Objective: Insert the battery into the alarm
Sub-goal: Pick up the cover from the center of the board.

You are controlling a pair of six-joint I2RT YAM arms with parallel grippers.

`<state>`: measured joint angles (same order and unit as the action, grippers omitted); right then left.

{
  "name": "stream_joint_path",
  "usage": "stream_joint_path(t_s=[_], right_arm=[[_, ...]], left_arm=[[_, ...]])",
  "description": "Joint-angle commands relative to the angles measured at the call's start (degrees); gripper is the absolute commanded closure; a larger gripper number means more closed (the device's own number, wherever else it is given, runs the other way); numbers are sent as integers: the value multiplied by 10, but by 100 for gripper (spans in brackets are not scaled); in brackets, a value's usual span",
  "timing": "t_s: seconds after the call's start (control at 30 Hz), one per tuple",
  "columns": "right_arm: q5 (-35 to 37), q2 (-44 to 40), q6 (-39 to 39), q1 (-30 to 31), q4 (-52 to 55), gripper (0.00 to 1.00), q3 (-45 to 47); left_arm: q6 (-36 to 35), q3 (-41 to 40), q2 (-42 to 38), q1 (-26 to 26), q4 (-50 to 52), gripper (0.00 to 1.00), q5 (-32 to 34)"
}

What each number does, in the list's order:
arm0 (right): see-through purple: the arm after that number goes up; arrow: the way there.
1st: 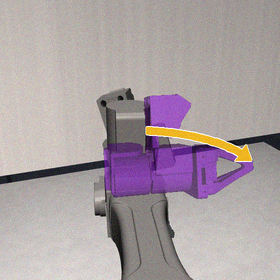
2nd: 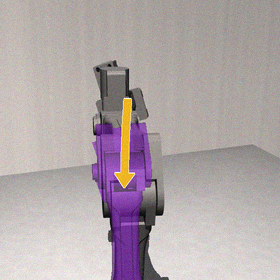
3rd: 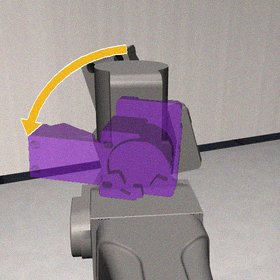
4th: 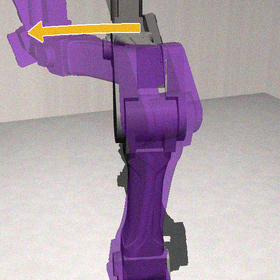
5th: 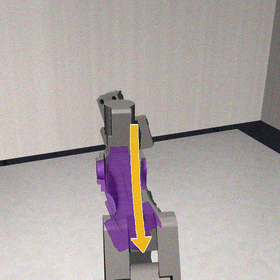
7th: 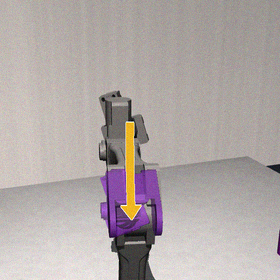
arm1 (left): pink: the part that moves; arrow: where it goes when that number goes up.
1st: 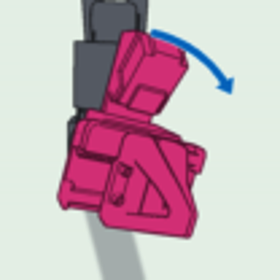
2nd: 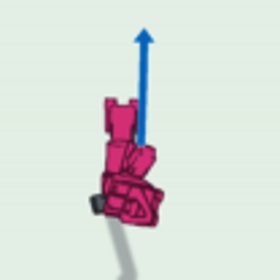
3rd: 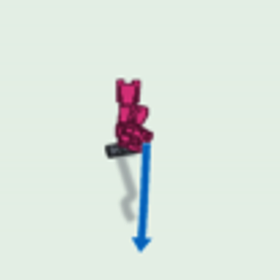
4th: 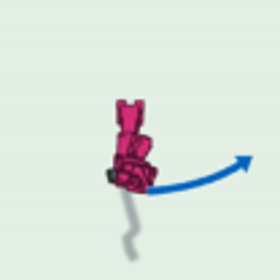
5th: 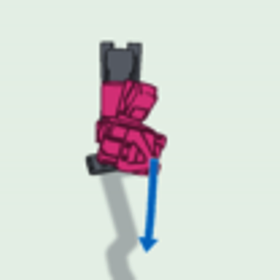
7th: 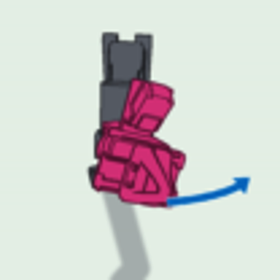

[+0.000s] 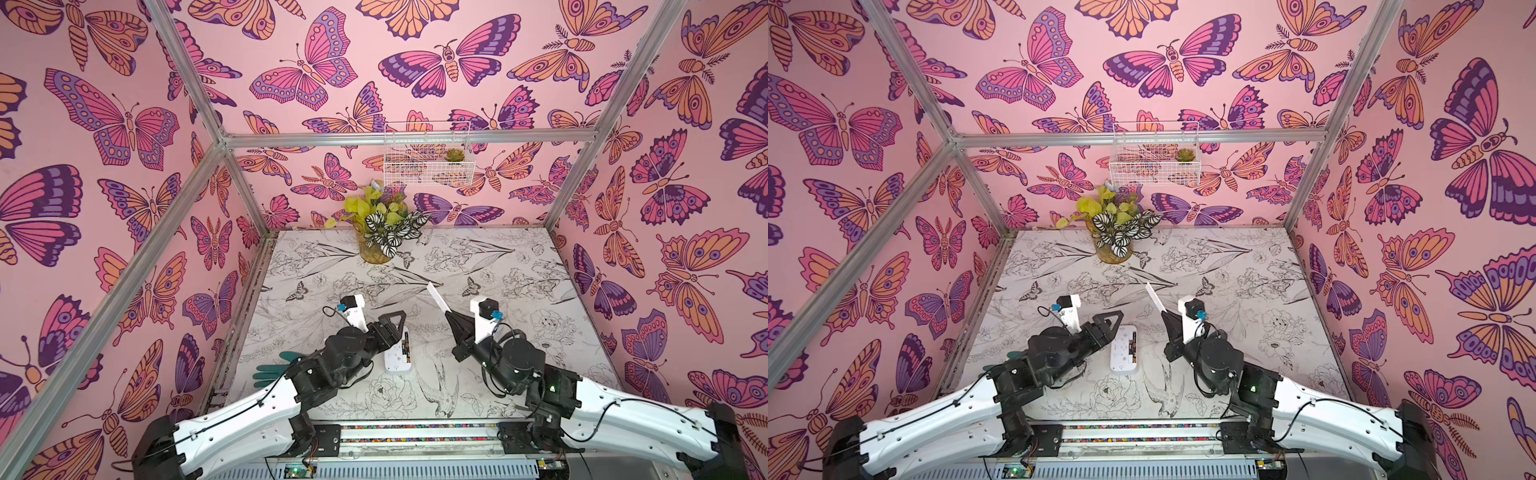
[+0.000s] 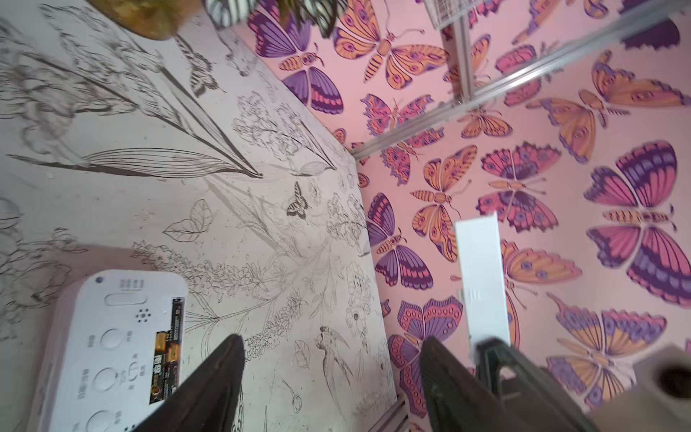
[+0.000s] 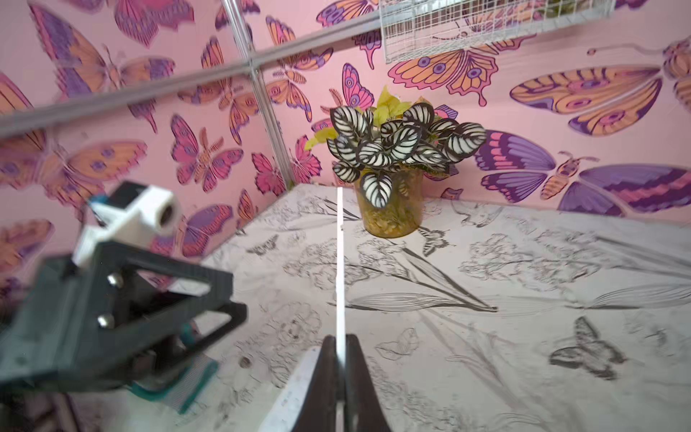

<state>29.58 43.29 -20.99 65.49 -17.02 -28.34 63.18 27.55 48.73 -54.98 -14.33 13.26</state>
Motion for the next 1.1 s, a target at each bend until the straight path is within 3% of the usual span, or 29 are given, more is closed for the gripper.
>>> stream_joint_path(t_s=[0.0, 0.07, 0.17, 0.33, 0.77, 1.07], right_arm=[[-55, -17, -198, -4, -116, 100, 40], [-69, -19, -234, -5, -134, 100, 43], [-90, -16, -277, -4, -145, 100, 38], [-97, -14, -319, -3, -189, 100, 46], [-114, 21, -384, -3, -281, 100, 67], [-120, 19, -396, -4, -282, 100, 65]], left_arm=[[-67, -18, 10, 3, -221, 34, -83], [-71, -7, 36, 3, -256, 40, -129], [-75, 4, 91, 3, -371, 41, -195], [-64, 22, 145, 4, -436, 48, -226], [-60, 26, 155, 3, -462, 66, -209], [-63, 35, 159, 3, -460, 71, -205]])
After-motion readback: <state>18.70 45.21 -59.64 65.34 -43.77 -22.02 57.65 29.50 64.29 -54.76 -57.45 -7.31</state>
